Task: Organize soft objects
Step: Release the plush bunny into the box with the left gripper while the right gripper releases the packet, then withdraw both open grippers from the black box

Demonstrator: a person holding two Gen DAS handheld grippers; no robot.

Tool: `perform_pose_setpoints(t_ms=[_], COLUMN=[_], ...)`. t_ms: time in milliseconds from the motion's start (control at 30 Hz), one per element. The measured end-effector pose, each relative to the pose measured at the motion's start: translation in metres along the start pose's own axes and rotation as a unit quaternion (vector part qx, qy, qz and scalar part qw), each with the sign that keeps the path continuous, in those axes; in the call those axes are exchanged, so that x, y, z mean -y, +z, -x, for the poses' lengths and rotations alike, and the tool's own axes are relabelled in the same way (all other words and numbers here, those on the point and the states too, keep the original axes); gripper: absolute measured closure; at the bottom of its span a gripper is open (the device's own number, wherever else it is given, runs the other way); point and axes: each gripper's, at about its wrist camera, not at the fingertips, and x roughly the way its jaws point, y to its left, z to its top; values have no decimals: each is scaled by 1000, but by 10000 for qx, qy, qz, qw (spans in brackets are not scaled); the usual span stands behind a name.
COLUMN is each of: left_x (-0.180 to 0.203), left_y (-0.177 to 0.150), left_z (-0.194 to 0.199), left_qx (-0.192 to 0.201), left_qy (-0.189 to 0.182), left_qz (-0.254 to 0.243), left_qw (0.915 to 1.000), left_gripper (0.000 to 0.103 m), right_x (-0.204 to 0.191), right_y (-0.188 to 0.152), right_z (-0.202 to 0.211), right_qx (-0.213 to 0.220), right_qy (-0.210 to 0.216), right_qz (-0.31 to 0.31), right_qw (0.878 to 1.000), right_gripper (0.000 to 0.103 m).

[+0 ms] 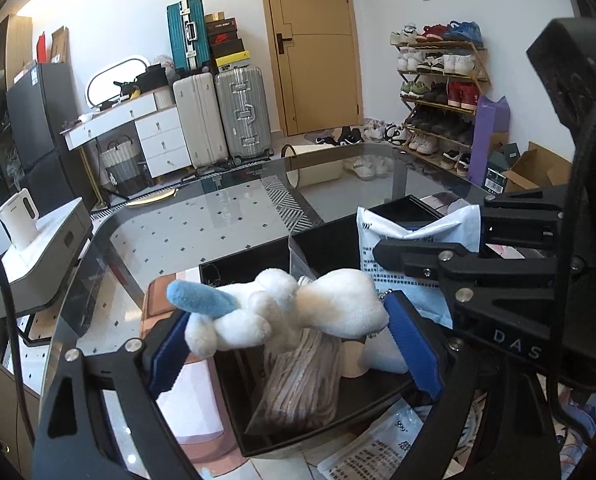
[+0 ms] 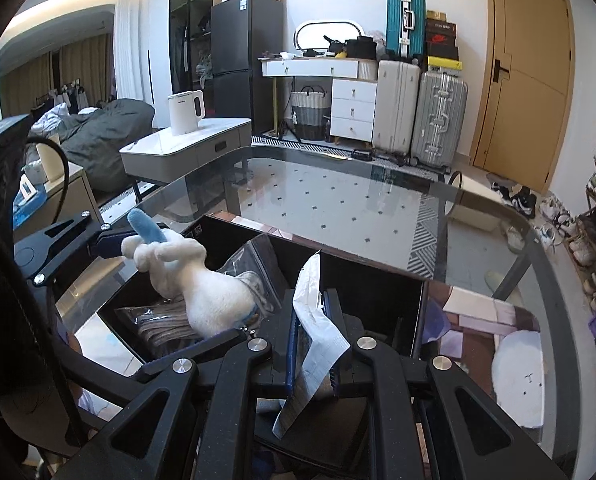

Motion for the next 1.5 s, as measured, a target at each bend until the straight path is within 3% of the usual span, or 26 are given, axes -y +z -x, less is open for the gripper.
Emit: perform_pose_setpoints(t_ms=[133,233,267,367,500,600,767,1033,1500], left_x=[-3,-8,-8,-11,-10,-10,-16,-12,-1], left_y=[1,1,0,0,-1,-1,-6,-21,-43], left_z=[-1,1,3,7,19,28,46,69,82], left_qx=[-63,-121,-120,-131,-46,-1,121,243,169], left_qy=[-60,-247,-305,-400,-485,-500,-585,-644,-550], left_qz=[84,255,319,446,536,615,890,886,877], left_qw=[9999,9993,9990,9981,9974,9969,9942,9937,9945], left_gripper=[10,7,6,3,0,0,0,0,0], right_x=[3,6,7,9,14,18,24,28,10], right_y=[0,1,0,-3,-12,-22,-42,-67,-79], right_z=[3,13,19,35,59,75,95,113,109], right_qx=[-60,-35,13,106,264,287,325,288,-193], right_qy=[-37,-48,-31,-98,-180,-237,-385,-414,-327], right_qz=[82,126,120,143,-67,-179,-341,-676,-454], right_qw=[9999,9999,9999,9998,9995,9991,9981,9964,9982], right_gripper=[87,67,55,40,10,3,1,1,1])
